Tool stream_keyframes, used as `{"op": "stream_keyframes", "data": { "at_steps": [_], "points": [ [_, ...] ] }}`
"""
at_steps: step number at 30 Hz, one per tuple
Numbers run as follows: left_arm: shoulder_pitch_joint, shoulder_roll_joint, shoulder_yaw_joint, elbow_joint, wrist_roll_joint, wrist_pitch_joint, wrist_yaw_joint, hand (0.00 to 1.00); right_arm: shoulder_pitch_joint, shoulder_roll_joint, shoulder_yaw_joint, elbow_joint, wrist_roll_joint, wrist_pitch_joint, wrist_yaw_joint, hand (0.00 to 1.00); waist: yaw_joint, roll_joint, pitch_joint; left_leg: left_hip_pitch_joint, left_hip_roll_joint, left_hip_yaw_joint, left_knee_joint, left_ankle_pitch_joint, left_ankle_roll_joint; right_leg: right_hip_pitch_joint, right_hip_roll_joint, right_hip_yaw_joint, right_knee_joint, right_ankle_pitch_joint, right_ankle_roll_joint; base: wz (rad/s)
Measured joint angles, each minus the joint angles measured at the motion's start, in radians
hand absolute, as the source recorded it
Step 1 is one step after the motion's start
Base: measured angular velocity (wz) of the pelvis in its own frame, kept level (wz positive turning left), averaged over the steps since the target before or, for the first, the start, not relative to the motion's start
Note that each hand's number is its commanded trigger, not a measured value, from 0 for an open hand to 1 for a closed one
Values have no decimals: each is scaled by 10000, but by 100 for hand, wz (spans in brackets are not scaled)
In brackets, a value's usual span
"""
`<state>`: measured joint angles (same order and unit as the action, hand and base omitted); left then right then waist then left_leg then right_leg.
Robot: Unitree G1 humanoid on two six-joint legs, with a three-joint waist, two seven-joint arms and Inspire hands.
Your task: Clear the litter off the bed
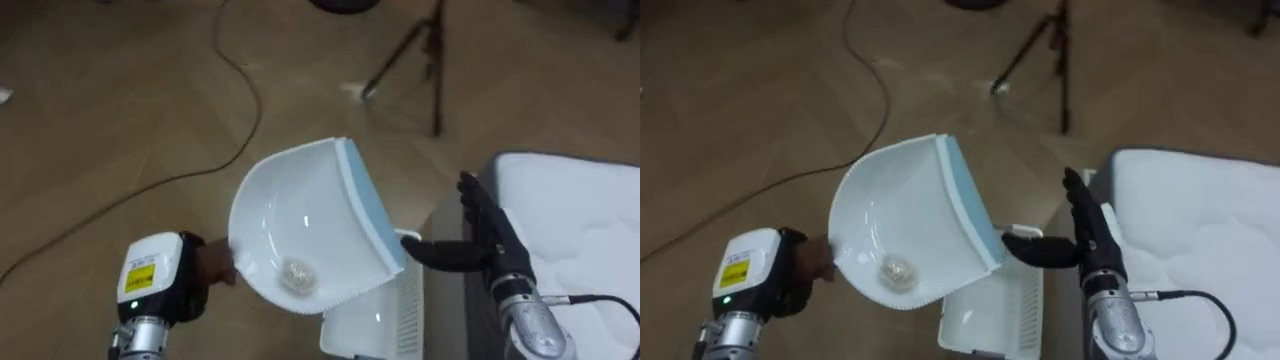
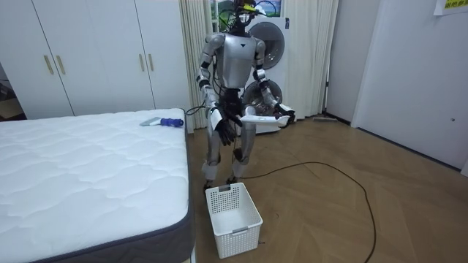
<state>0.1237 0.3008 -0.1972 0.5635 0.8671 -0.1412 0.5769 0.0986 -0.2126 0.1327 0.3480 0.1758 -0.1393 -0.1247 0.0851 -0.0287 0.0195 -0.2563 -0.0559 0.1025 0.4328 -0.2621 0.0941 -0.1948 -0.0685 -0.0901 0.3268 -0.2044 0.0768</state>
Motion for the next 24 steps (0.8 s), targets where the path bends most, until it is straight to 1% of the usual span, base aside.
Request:
{"op": "stream_keyframes", "data": {
  "at_steps": [1,2,3,4,5,6,7,8,9,10,11,13,15,16,17,18,19,21,22,23,24],
  "points": [
    [14,5,10,36,-5,37,6,100,-13,-10,17,6,-31,-6,-17,0,56,7,-1,197,21,214,-280,106,-98,57,111,1,-221,105,-166,20],
    [25,4,121,159,-17,102,40,100,-100,-13,79,43,-52,-50,-48,0,63,26,8,485,53,728,-565,301,-427,203,385,-1,-724,412,-520,22],
    [-17,3,291,360,-25,116,57,100,-170,-15,169,155,-68,-145,-89,0,72,-17,27,471,10,1135,-123,381,-884,382,451,12,-1120,984,-720,31],
    [-102,-51,352,557,-62,119,93,100,-216,-67,223,276,-67,-187,-149,0,71,-53,70,202,-55,1011,600,398,-1213,492,261,14,-1021,865,-587,13],
    [-226,-144,382,799,-275,150,95,100,-308,-92,214,556,-54,-186,-221,0,126,-83,107,-408,240,527,1115,77,-954,476,243,402,-803,824,-571,14],
    [-349,-114,398,802,-473,145,80,100,-362,-105,154,579,-41,-179,-306,0,46,274,-40,-1052,1070,-300,972,88,-916,93,456,681,-240,379,-458,6],
    [-506,-156,423,896,-481,175,58,100,-376,-98,107,613,-41,-114,-340,0,82,254,-31,-1189,1012,-244,1131,86,-825,-157,401,723,162,108,-399,30],
    [-662,-160,431,1000,-477,265,18,100,-358,-45,129,724,-11,16,-353,0,59,171,-16,-1194,931,40,1016,215,-511,-374,230,558,538,-80,-249,22],
    [-725,-152,430,1085,-498,266,27,100,-275,-42,143,735,123,67,-348,0,26,102,-17,-1094,836,119,822,309,-333,-462,94,297,535,-91,-235,17],
    [-736,-135,434,1108,-505,265,38,100,-284,-42,143,760,176,68,-352,0,29,71,-1,-1031,794,147,696,337,-287,-477,32,179,523,-89,-246,0],
    [-794,-133,436,1305,-507,269,42,100,-318,-61,144,791,210,68,-391,0,31,82,12,-925,750,228,486,378,-213,-487,-25,60,492,-64,-312,-18],
    [-818,-93,451,1458,-510,275,42,100,-344,-63,216,878,212,37,-469,0,-36,153,56,-819,751,274,276,404,-178,-471,-12,43,506,-33,-355,-11],
    [-869,-84,438,1546,-554,260,41,100,-619,-61,256,1629,112,-17,-466,0,-281,279,128,-815,753,261,114,454,-206,-505,15,18,542,-11,-396,2],
    [-922,-81,437,1638,-558,246,41,100,-693,-71,252,1838,76,-18,-469,0,-323,318,152,-818,750,266,86,469,-216,-535,28,24,552,-5,-407,-4],
    [-1027,-41,436,1812,-559,229,39,100,-789,-86,250,2120,72,-19,-470,0,-431,367,159,-882,732,270,32,518,-241,-706,35,24,586,2,-422,-4],
    [-1169,86,421,1924,-560,227,40,100,-825,-109,252,2180,78,-34,-473,0,-561,386,150,-1067,690,285,-43,615,-247,-1024,9,35,739,-9,-440,-4],
    [-1281,154,381,2026,-556,218,40,100,-833,-138,252,2202,82,-64,-469,0,-601,407,145,-1184,680,289,-51,660,-249,-1174,3,39,779,-4,-450,0],
    [-1704,456,373,2402,-549,134,35,100,-921,-159,248,2410,4,-149,-468,0,-830,478,142,-1567,636,292,-86,835,-247,-1593,-23,69,957,32,-494,0],
    [-1807,539,371,2497,-547,88,28,100,-909,-168,243,2430,-37,-149,-468,0,-877,486,144,-1617,631,304,-107,860,-251,-1677,-32,78,980,37,-502,0],
    [-1925,759,371,2544,-488,76,17,100,-880,-179,241,2433,-106,-152,-468,0,-1049,515,144,-1720,634,320,-111,884,-255,-1844,-40,79,1057,35,-506,-4],
    [-2074,951,366,2580,-482,74,10,100,-881,-219,227,2427,-163,-153,-475,0,-1104,583,154,-1811,645,330,-98,888,-258,-1936,-37,77,1064,42,-516,-3]
  ]
}}
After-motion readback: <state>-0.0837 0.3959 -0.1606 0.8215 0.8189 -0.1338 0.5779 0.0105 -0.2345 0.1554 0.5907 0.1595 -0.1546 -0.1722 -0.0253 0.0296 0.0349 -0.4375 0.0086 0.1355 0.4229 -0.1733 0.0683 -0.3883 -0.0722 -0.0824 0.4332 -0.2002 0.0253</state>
